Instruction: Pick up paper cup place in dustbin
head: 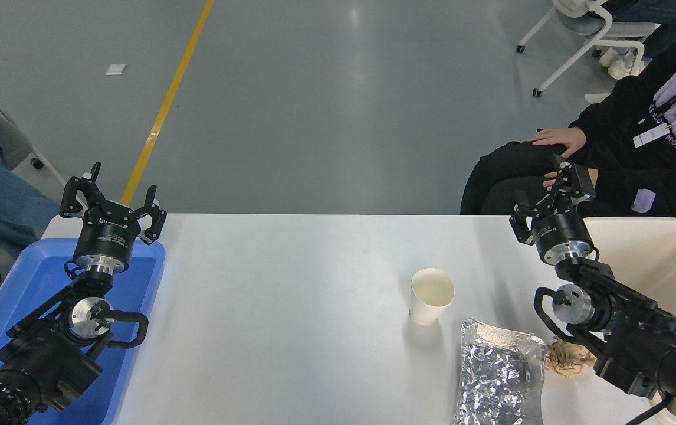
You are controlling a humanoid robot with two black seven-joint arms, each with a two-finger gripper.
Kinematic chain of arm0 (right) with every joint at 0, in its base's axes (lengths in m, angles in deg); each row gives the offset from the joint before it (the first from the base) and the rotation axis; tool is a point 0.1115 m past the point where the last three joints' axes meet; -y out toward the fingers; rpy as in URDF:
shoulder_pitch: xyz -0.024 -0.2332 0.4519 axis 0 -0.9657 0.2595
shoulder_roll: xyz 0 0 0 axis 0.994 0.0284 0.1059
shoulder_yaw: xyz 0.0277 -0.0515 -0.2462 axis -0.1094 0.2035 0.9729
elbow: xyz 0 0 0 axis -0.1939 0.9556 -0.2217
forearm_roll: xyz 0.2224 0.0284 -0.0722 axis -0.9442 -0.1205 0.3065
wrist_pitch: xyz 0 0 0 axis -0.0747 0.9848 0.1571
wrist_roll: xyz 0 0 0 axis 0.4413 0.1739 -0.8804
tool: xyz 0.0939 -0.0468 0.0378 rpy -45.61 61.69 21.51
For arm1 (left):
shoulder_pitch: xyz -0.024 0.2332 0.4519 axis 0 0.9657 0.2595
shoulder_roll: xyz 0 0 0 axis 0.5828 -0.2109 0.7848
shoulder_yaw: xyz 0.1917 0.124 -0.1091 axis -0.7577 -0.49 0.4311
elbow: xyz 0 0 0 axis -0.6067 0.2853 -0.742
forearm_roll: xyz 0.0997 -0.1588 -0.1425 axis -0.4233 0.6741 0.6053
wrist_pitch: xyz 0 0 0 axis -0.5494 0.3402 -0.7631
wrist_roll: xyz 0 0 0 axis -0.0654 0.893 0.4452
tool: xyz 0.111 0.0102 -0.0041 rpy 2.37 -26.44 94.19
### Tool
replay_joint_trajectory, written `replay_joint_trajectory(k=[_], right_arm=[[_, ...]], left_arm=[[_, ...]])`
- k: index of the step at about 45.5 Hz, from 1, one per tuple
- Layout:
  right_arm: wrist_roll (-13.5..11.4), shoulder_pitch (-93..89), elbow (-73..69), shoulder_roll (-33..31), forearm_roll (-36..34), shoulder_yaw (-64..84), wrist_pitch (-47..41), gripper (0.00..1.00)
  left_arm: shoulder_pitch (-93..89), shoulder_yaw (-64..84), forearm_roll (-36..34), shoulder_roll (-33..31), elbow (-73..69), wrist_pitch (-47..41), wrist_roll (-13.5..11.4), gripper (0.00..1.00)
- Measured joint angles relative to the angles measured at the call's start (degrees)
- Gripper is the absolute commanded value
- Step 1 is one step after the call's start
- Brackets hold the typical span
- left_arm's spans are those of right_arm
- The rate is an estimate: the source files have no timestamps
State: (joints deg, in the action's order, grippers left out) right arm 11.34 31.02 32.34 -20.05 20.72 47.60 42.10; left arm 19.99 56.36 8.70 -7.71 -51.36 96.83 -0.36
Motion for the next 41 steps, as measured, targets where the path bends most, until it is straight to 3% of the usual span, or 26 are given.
replay_joint_trajectory(k=[28,41], right_arm=[[0.0,0.6,-0.6,-1.3,-0.5,0.7,0.1,1.00],[-0.1,8.3,-1.6,-6.9,-6.1,17.0,-0.3,1.00]], left_arm=[[0.0,0.0,0.0,0.0,0.0,0.0,0.0,0.99],[0.0,0.0,0.0,0.0,0.0,0.0,0.0,0.99]])
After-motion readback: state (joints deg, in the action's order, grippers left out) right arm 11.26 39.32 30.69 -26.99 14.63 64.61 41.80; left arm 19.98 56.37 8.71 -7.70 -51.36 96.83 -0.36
